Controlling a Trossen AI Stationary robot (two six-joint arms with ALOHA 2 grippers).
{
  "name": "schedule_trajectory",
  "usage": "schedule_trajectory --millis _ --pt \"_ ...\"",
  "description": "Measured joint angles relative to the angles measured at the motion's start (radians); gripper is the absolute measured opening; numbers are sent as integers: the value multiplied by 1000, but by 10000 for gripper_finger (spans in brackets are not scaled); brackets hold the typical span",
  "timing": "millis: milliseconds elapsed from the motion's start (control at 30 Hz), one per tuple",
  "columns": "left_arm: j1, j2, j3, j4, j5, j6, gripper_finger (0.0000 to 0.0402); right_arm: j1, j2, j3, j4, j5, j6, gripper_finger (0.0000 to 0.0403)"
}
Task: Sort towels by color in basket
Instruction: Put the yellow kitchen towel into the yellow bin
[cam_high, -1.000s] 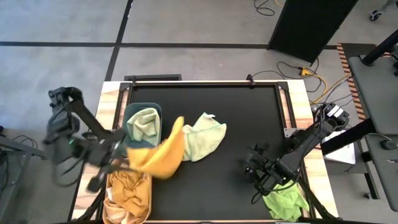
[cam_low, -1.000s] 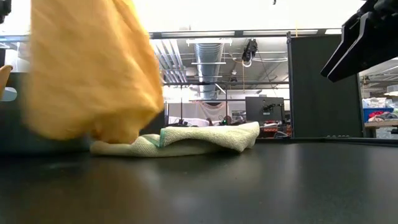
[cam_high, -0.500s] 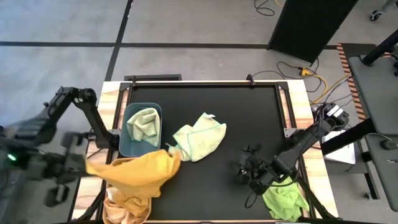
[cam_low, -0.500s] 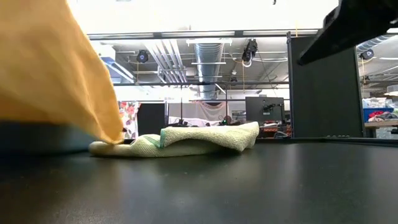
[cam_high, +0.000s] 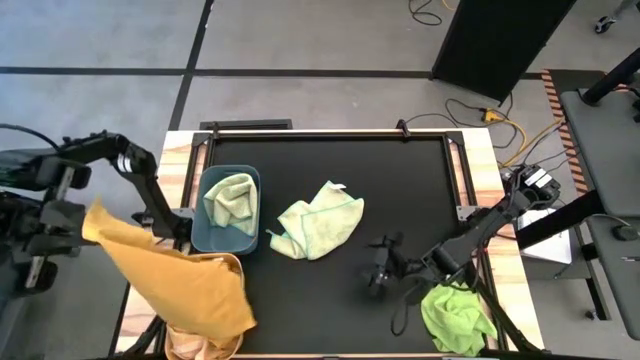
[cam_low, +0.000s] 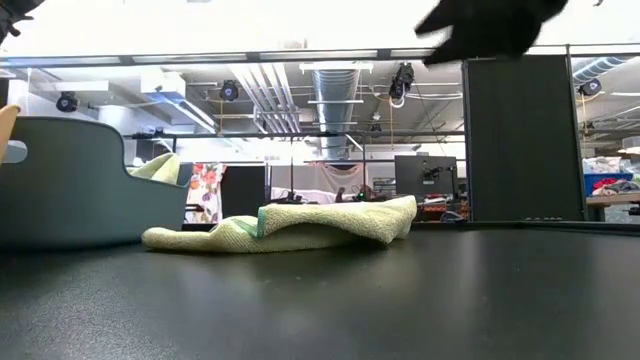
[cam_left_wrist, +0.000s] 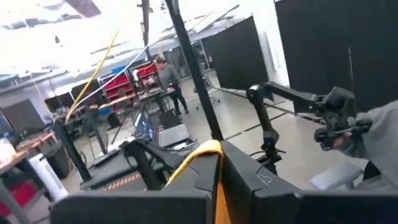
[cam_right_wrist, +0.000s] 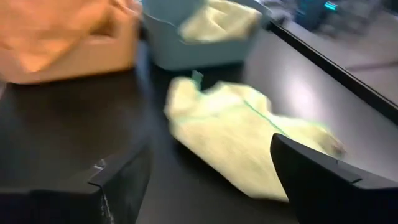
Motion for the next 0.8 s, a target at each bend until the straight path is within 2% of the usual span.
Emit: schedule_trajectory --millis 167,300,367,467,533,600,633,667,733,800 --pt "-43 62 103 2 -129 -7 0 0 0 1 170 -47 -170 303" --pt "-46 102 116 -34 -131 -51 0 -14 0 6 175 -46 -187 302" --pt "-46 116 100 -138 -121 -161 0 -19 0 5 176 -46 -183 304" --pt "-44 112 52 -460 -85 -538 0 -27 0 3 171 -46 -181 310" --pt "-27 97 2 -757 -43 -935 0 -30 0 3 172 -46 -180 313" --pt "5 84 -81 -1047 -28 -1402 0 -35 0 3 171 -46 -180 316" --pt "34 69 -151 -1030 -8 -1545 0 -36 0 3 170 -46 -181 317" --pt "70 37 -243 -953 22 -1523 0 -38 0 3 171 -46 -180 318" --pt "154 -8 -397 -674 164 -1368 0 -40 0 3 169 -46 -181 320" --pt "247 -46 -525 -486 306 -1265 0 -44 0 3 162 -46 -188 322"
